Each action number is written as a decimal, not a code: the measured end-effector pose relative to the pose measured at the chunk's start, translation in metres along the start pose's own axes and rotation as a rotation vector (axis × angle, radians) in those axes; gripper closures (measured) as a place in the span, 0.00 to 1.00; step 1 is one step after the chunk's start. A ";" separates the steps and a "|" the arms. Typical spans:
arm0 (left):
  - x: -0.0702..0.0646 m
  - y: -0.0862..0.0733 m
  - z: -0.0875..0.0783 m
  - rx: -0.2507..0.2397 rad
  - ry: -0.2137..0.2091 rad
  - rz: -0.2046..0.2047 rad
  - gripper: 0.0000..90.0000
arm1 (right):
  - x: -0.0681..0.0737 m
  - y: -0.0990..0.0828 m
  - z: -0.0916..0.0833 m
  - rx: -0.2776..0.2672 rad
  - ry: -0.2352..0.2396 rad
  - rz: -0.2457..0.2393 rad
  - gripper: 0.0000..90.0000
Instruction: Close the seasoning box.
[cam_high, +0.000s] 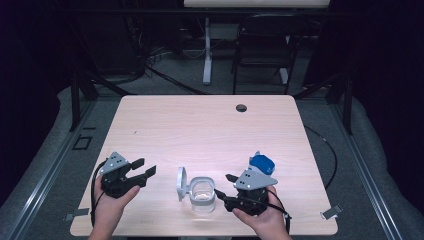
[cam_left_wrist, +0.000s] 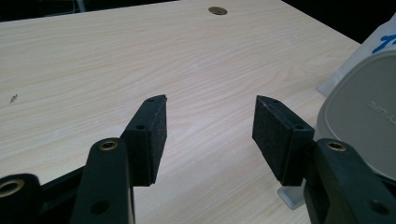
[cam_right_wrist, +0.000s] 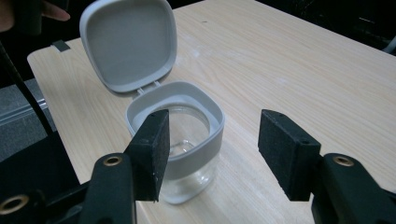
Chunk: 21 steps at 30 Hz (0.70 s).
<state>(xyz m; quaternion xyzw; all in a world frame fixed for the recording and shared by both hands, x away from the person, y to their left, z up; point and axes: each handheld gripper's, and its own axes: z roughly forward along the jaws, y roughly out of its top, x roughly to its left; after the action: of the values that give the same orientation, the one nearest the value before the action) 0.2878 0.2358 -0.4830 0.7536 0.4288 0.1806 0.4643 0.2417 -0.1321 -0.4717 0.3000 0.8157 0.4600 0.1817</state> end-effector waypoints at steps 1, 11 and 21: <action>0.000 0.000 0.000 0.001 0.002 -0.004 0.51 | 0.000 -0.001 0.000 0.004 -0.005 -0.002 0.48; 0.001 -0.001 0.000 0.002 0.004 -0.008 0.51 | -0.009 -0.019 -0.007 0.026 -0.026 0.031 0.48; 0.002 -0.001 0.000 0.001 0.008 -0.014 0.51 | -0.013 -0.029 -0.021 0.033 -0.030 0.046 0.48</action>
<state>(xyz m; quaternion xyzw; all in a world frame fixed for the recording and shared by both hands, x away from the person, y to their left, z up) 0.2881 0.2375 -0.4842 0.7500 0.4362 0.1801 0.4634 0.2300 -0.1658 -0.4859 0.3285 0.8133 0.4458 0.1785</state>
